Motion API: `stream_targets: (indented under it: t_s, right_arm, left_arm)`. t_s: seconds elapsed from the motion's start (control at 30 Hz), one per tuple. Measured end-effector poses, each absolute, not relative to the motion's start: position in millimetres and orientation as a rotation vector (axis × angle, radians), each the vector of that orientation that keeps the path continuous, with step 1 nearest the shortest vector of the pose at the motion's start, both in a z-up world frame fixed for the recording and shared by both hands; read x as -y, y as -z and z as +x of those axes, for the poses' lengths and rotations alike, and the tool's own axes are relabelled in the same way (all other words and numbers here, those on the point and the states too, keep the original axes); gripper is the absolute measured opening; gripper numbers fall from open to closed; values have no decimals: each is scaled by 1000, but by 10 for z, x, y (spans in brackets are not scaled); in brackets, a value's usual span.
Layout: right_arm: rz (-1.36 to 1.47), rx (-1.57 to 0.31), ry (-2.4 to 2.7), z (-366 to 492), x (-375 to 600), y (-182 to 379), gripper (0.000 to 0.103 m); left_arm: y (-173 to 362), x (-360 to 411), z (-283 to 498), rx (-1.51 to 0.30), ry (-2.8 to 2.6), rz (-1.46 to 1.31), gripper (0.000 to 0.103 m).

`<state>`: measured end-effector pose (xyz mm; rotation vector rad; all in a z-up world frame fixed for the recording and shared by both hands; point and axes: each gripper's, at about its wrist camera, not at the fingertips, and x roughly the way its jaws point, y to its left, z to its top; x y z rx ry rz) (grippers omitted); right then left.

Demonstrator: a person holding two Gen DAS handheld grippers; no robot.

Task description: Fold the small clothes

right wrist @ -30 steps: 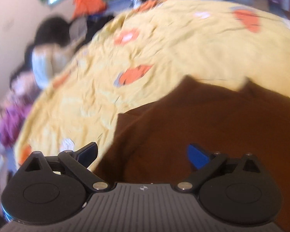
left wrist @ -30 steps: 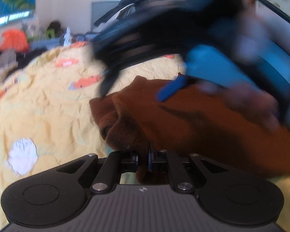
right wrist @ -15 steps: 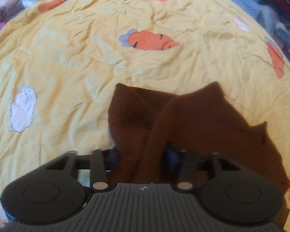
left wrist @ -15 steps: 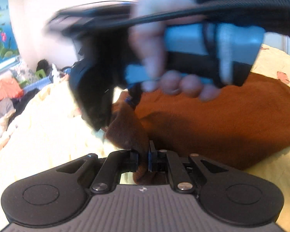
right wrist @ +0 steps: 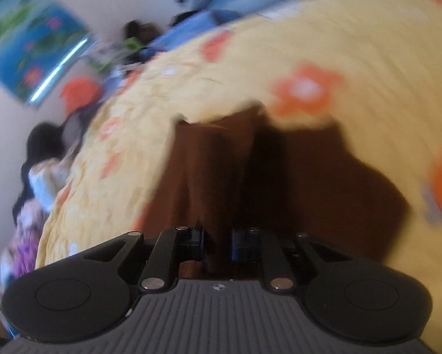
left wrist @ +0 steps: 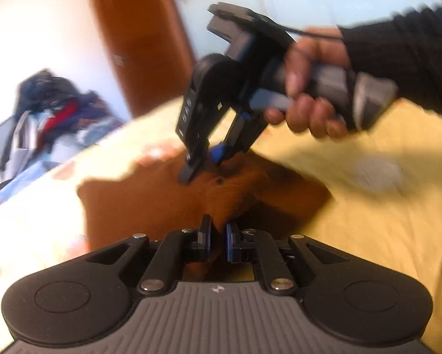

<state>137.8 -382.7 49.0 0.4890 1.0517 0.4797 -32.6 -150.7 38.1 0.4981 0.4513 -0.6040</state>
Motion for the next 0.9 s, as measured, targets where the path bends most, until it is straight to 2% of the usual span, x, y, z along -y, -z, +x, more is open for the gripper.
stream_targets:
  t_s: [0.03,0.1,0.17,0.2,0.27,0.33,0.37,0.53,0.63,0.73,0.77,0.8,0.83,0.87,0.9]
  right_arm:
    - [558,-1029,-488,1341,3951,-402,28]
    - [672,-991,-519,1303,4062,-345,43]
    - [682,-964,-539,1328,4049,-361,54]
    - [668,-968,-544,1364,4010,-356,55]
    - [633,-985,-537,1461,3934,-334,52]
    - [599,-985,-541,1513,3879,-310,38]
    - [577,-985,-551,1528,3855,-317,17]
    - [477,-849,-600,1266,4001,-685,14]
    - [429,-878,-479,1295,4252,-540,14]
    - [549,-873,-466,1277,4437,-357,15]
    - [572,-868,-463,1255,4431,-357,29]
    - [587,-865,-469,1238,4424,-370,51]
    - [592,-838,-470,1218,4436,-408,63]
    - [586,-794,-435,1183,4478,-459,83]
    - [591,-757,-387,1164,4556,-491,87]
  left_arm:
    - [-341,1518,-388,-445,601,530,10]
    - [-325,1450,-500,-412,602,565,12]
    - [-378,1332,-532,-412,599,554,13]
    - [-396,1365,-615,-416,589,542,17]
    - [-480,1320,-644,-419,569,517,35]
    - [-531,1252,-647,-414,528,489,92]
    - [-545,1194,-643,-391,498,478,97]
    - [-663,873,-623,-337,426,445,96]
    - [-692,722,-394,-383,414,379,96]
    - [-781,611,-142,-438,432,234,96]
    - [-793,601,-14,-462,450,184,96]
    - [-806,587,108,-481,468,135,96]
    - [-838,519,205,-495,472,83,96]
    - [-837,489,330,-518,478,29,96]
    - [-816,411,469,-556,491,-38,96]
